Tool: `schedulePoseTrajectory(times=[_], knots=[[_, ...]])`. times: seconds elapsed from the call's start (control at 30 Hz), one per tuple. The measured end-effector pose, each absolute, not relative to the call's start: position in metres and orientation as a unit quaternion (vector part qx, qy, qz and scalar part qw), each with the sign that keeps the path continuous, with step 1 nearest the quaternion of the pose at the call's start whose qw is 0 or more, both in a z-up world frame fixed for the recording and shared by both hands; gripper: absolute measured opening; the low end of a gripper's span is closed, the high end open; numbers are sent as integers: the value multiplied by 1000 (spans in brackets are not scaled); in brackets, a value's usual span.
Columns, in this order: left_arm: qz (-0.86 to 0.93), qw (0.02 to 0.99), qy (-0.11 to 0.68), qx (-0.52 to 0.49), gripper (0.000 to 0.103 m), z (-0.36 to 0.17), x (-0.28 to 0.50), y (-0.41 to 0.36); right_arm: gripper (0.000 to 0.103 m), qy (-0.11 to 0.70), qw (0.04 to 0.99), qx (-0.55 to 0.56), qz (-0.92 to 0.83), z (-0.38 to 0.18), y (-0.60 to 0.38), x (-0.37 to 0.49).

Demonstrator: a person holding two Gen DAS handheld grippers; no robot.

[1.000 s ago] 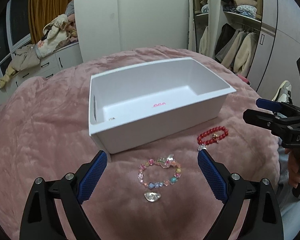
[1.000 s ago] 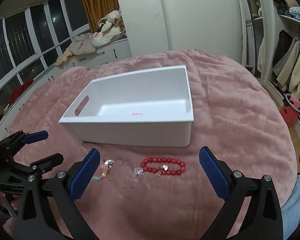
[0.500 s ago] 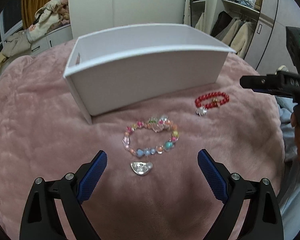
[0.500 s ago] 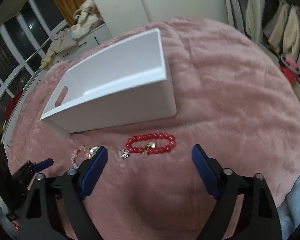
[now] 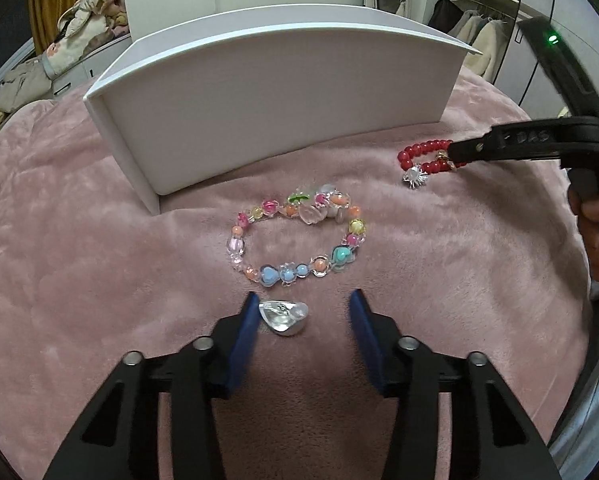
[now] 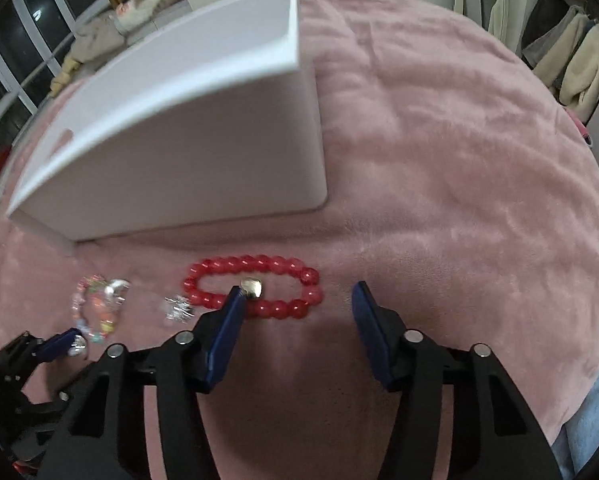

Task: Organize jewelry
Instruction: 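Grasp the silver heart charm with the left tool while the right tool grasps the red bead bracelet, then carry the heart charm and red bracelet into the white box and release both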

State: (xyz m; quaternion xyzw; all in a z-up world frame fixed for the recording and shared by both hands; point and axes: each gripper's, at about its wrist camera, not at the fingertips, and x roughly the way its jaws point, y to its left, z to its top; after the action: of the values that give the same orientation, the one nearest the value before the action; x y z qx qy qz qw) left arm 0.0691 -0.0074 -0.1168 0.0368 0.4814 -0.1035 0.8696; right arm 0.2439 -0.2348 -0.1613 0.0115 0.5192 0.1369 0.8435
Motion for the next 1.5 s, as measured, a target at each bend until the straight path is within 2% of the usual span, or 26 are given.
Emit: schedulePoseTrajectory(times=[0.03,0.1,0.17,0.2,0.73,1.5], knots=[[-104,869,482,38,38,-117,69,-8,50,517,845,4,140,-162,-233,243],[-104,868,485,36,24,-118,70,-8,32,514,844,-1,149,-161,-230,241],[-103,868,484,33,24,-117,70,-7,14,511,846,-1,154,-159,-230,239],[-102,869,484,33,24,-117,69,-7,10,507,848,3,155,-156,-231,237],[-99,879,465,35,24,-98,57,-1,10,423,875,101,213,-102,-251,208],[-102,894,435,41,24,-56,60,-7,10,342,898,115,253,-50,-254,168]])
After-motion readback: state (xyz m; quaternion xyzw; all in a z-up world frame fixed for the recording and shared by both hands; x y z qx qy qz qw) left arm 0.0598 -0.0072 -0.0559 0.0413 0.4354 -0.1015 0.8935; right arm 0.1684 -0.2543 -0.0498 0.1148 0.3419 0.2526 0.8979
